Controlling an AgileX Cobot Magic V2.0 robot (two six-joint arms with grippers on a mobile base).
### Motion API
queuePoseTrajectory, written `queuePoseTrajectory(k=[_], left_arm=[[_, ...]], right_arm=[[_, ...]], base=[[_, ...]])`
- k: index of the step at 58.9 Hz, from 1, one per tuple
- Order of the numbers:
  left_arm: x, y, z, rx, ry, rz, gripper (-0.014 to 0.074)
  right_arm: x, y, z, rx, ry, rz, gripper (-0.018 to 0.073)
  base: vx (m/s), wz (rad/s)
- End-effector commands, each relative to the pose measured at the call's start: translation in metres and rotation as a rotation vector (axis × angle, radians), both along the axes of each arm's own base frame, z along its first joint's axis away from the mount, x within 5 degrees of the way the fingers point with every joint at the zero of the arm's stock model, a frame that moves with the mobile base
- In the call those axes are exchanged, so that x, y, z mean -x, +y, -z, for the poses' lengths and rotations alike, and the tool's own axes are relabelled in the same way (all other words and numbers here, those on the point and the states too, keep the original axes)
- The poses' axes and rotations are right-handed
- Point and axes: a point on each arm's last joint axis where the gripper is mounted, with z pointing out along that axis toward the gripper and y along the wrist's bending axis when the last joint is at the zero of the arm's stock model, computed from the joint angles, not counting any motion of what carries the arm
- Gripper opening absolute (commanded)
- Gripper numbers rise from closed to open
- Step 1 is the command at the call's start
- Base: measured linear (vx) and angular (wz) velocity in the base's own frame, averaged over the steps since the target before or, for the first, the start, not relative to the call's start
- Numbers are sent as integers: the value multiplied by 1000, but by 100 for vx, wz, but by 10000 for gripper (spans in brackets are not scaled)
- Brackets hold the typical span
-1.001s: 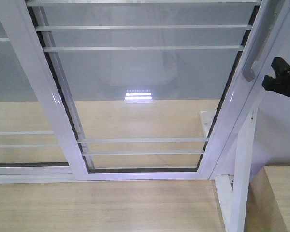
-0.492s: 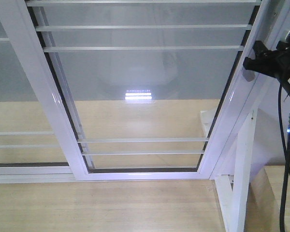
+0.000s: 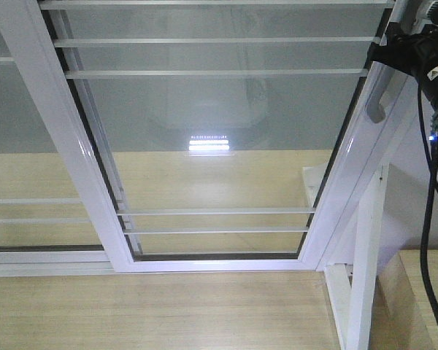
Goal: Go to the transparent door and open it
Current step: 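Close the right gripper around the silver vertical handle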
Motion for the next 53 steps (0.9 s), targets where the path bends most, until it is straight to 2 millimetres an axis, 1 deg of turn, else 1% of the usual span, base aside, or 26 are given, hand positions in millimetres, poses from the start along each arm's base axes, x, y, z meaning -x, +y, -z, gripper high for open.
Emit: queuePoseTrajectory(k=[1, 11, 21, 28, 36, 53], left_arm=[[-2, 0, -18, 12, -110, -4, 398], [-2, 0, -18, 12, -110, -4, 398], [-2, 0, -18, 12, -110, -4, 398], [-2, 0, -18, 12, -110, -4, 398], [-2, 0, -18, 12, -110, -4, 398], [-2, 0, -18, 12, -110, -4, 398]], right_arm=[[-5, -1, -34, 14, -139, 3, 421], [-13, 0, -28, 34, -125, -12, 413], [-14, 1, -26, 45, -120, -21, 354], [-13, 6, -28, 88, -119, -73, 344], [-14, 17, -26, 88, -103, -133, 344], [-13, 43, -22, 78, -72, -201, 344]], base=[[0, 0], [0, 0], [0, 0], [0, 0], [0, 0], [0, 0]])
